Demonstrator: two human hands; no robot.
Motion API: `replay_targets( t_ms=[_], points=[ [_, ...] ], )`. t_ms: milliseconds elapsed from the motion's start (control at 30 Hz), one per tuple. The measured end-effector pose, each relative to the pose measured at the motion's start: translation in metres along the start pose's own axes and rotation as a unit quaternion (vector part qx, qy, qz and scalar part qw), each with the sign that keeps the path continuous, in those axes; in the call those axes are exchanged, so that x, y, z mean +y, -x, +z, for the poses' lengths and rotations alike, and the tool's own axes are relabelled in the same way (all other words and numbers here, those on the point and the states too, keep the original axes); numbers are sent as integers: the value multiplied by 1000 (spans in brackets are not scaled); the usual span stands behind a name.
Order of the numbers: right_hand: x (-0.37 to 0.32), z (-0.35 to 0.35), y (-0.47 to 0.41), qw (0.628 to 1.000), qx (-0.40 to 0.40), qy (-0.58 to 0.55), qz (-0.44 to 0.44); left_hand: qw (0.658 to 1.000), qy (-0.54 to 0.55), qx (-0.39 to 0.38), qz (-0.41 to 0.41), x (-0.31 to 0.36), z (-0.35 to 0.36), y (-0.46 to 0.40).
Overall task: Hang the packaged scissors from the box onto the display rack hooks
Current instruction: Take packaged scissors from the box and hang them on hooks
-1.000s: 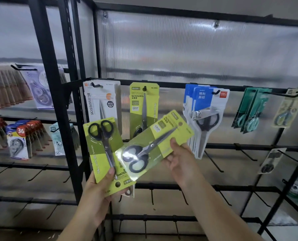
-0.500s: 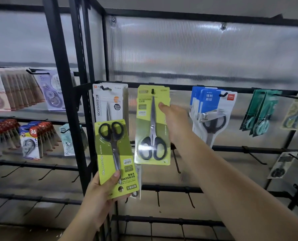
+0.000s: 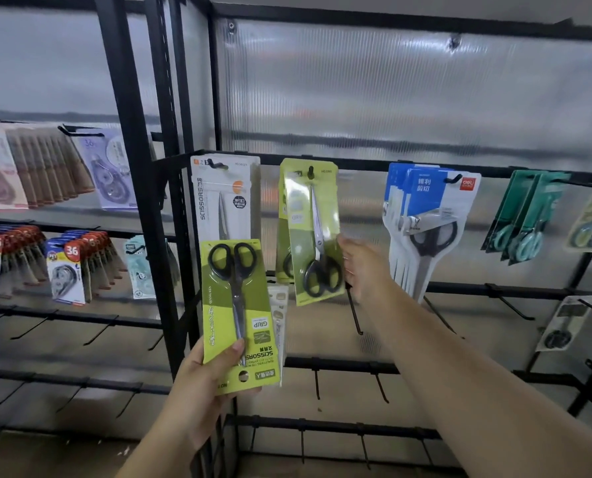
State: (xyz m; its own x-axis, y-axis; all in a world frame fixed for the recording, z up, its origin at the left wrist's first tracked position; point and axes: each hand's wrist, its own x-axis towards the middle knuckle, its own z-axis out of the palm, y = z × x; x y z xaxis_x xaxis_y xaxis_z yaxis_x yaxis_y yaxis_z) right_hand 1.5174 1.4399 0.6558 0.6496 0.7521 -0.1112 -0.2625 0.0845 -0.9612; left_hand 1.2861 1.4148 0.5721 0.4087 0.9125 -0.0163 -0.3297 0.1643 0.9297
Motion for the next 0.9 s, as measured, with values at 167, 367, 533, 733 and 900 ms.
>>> replay_targets(
  t_ms=[167,367,533,733,900],
  points=[
    [34,-26,6,994,10,34,101,1000,-13,-4,14,-3,-7,2],
    [40,-23,31,984,-150,16,91,990,-138,-16,38,-7,-9,1],
    [13,-21,49,962,-250,101,-45,950,-293,-87,65,-2,-15,-3],
    [-1,-33,52,921,-246,250,-169,946,-309,13,94,1,-14,-8],
    [-8,-36,54,946,-114,197,-231,925,-336,84,155,8,-20,-12]
  ],
)
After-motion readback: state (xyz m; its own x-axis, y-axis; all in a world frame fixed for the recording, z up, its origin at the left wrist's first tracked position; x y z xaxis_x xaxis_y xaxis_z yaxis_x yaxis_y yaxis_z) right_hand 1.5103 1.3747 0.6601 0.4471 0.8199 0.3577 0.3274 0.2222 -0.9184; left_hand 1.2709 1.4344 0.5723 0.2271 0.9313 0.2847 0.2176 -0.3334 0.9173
